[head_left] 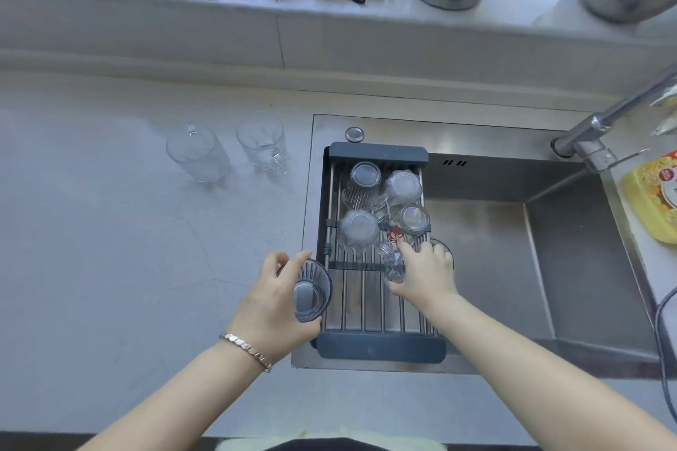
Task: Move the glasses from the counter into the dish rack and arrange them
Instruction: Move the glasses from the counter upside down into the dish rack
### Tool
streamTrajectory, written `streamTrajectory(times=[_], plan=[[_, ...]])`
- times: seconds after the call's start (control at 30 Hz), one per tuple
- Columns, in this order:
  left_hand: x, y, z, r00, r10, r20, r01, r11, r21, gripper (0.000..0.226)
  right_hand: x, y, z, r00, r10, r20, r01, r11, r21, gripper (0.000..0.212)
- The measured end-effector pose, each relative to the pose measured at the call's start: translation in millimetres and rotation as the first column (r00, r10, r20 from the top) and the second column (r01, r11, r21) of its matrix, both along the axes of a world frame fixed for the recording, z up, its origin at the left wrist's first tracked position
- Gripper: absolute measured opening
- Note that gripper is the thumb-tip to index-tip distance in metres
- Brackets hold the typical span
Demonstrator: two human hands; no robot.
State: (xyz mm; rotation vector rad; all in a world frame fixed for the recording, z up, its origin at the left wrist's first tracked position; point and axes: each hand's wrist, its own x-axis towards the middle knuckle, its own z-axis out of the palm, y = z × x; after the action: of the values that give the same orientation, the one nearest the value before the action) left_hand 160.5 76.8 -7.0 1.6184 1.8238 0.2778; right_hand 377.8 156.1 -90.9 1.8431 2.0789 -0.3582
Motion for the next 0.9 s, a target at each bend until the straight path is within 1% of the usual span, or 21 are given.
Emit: streamTrajectory(times=[0.1,0.2,0.23,0.27,0.3,0.33,0.37,0.4,0.43,0.47,0.53,0.57,0.6,0.63,0.67,0.7,0.73,0.77,0.83,0.87,0.9], plan=[[0.8,3.4,0.6,1.000,0.000,-0.007,0.000,1.000,0.002,0.081,3.1,-3.8,-7.4,0.996,-0.056,-0.069,0.059,0.997,0.053,0.065],[2.1,6.6,0.6,1.000,0.007,0.008,-0.007,1.000,0.018,0.080,5.0,-3.4,-3.5,0.991,-0.075,-0.109,0.080,0.996,0.042,0.074],[2.3,7.1,0.5,1.000,0.017,0.024,-0.018,1.000,0.019,0.080,5.2,-4.5,1.3,0.984,-0.086,-0.154,0.095,0.994,0.049,0.077],[2.7,7.7,1.2,0.998,0.037,0.050,-0.038,0.999,0.022,0.080,4.5,-7.0,7.6,0.963,-0.102,-0.250,0.119,0.992,0.053,0.079],[2.7,8.4,1.6,0.994,0.063,0.086,-0.065,0.998,0.022,0.081,3.7,-11.4,15.0,0.910,-0.120,-0.397,0.143,0.989,0.030,0.081],[3.2,9.8,3.2,0.986,0.095,0.135,-0.098,0.995,0.023,0.081,2.5,-17.6,24.4,0.816,-0.140,-0.561,0.139,0.989,-0.044,0.082],[4.0,11.7,5.2,0.970,0.135,0.200,-0.140,0.990,0.012,0.082,-0.5,-26.0,35.6,0.695,-0.178,-0.697,0.094,0.983,-0.157,0.085],[5.8,14.0,8.0,0.942,0.184,0.282,-0.189,0.982,-0.011,0.080,-4.4,-36.0,45.8,0.575,-0.233,-0.784,0.028,0.964,-0.266,0.087],[8.0,16.3,10.6,0.898,0.232,0.374,-0.230,0.972,-0.050,0.075,-7.9,-45.4,52.9,0.469,-0.285,-0.836,-0.019,0.943,-0.333,0.088],[11.2,19.4,12.9,0.846,0.278,0.455,-0.259,0.960,-0.104,0.068,-10.6,-53.3,57.1,0.375,-0.318,-0.871,-0.023,0.936,-0.352,0.085],[17.1,24.7,15.2,0.750,0.345,0.564,-0.280,0.938,-0.202,0.058,-13.0,-61.3,61.6,0.224,-0.344,-0.912,0.087,0.939,-0.333,0.074],[18.9,26.8,14.3,0.717,0.369,0.592,-0.279,0.929,-0.242,0.056,-12.5,-61.7,64.9,0.185,-0.345,-0.920,0.148,0.935,-0.321,0.070],[20.3,28.6,14.4,0.694,0.390,0.605,-0.272,0.920,-0.281,0.056,-11.2,-60.6,67.9,0.173,-0.341,-0.924,0.187,0.933,-0.309,0.067],[20.4,29.9,13.3,0.696,0.402,0.595,-0.258,0.913,-0.315,0.059,-8.9,-58.6,70.2,0.183,-0.334,-0.924,0.202,0.933,-0.297,0.065],[19.5,31.0,12.2,0.723,0.399,0.565,-0.241,0.911,-0.335,0.065,-6.1,-55.4,72.6,0.214,-0.326,-0.921,0.201,0.937,-0.285,0.065],[16.9,31.2,9.9,0.774,0.376,0.509,-0.222,0.915,-0.337,0.068,-3.2,-51.3,74.1,0.285,-0.317,-0.904,0.198,0.943,-0.268,0.063],[13.2,31.4,6.8,0.831,0.339,0.441,-0.208,0.925,-0.319,0.065,-0.7,-46.1,74.6,0.389,-0.299,-0.871,0.199,0.951,-0.238,0.061],[8.3,30.9,3.4,0.885,0.295,0.360,-0.196,0.938,-0.287,0.061,1.3,-39.6,73.8,0.513,-0.272,-0.814,0.200,0.960,-0.194,0.059],[-2.3,28.8,-1.5,0.950,0.229,0.214,-0.178,0.956,-0.234,0.050,1.4,-26.3,70.5,0.732,-0.183,-0.656,0.148,0.983,-0.109,0.057],[-8.0,27.5,-4.0,0.961,0.217,0.171,-0.176,0.957,-0.230,0.045,-1.4,-20.4,66.8,0.809,-0.126,-0.574,0.089,0.992,-0.092,0.057],[-13.5,26.0,-5.7,0.967,0.211,0.143,-0.173,0.955,-0.242,0.041,-6.0,-15.9,63.1,0.863,-0.068,-0.500,0.026,0.996,-0.090,0.057]])
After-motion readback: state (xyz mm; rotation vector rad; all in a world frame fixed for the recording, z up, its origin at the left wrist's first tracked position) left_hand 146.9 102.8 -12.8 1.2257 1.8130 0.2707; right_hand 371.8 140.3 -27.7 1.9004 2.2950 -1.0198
